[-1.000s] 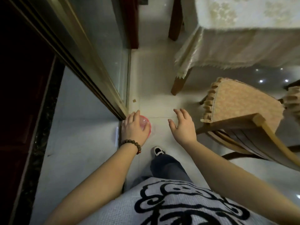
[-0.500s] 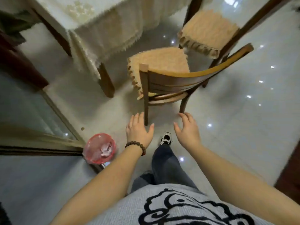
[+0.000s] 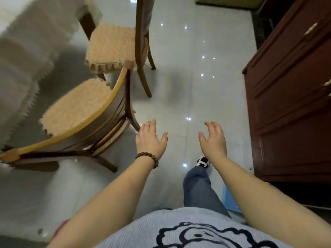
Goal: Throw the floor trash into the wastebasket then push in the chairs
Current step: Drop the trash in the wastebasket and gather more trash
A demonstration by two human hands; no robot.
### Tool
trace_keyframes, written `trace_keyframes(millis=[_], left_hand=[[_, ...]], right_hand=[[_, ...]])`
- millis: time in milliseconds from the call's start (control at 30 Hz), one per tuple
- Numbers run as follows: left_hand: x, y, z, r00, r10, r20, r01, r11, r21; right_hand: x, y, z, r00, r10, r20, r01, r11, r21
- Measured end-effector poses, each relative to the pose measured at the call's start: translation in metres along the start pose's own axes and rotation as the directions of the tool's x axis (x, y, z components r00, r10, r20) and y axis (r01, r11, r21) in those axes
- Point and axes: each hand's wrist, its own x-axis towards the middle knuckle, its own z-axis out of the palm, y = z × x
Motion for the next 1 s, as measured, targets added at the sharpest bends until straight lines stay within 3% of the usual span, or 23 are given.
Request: trace_keyframes(millis=[233, 467, 800, 1000], left_hand=[[0.118, 0.127, 0.049, 0.996, 0.052, 0.068, -0.054, 0.998, 0.027], [0.234, 0.243, 0.066, 0.999, 0.036, 0.021, -0.035, 0.999, -0.015], [0.387, 0.303, 0.07, 0.999, -0.032, -0.008, 0.032, 0.999, 0.037], [0.537, 0.327, 0.066, 0.997, -0.06, -0.051, 0.061, 0.998, 0.019]], right_hand=[[0.14, 0.067, -0.056, 0.997, 0.071, -0.035, -0.07, 0.997, 0.033], [0.289, 0.104, -0.127, 0.997, 0.051, -0.059, -0.051, 0.999, 0.007], [0.47, 0.079, -0.129, 0.999, -0.032, 0.02, 0.032, 0.999, 0.038], [0.624, 0.05, -0.113, 0.994, -0.093, 0.06, 0.092, 0.995, 0.024]])
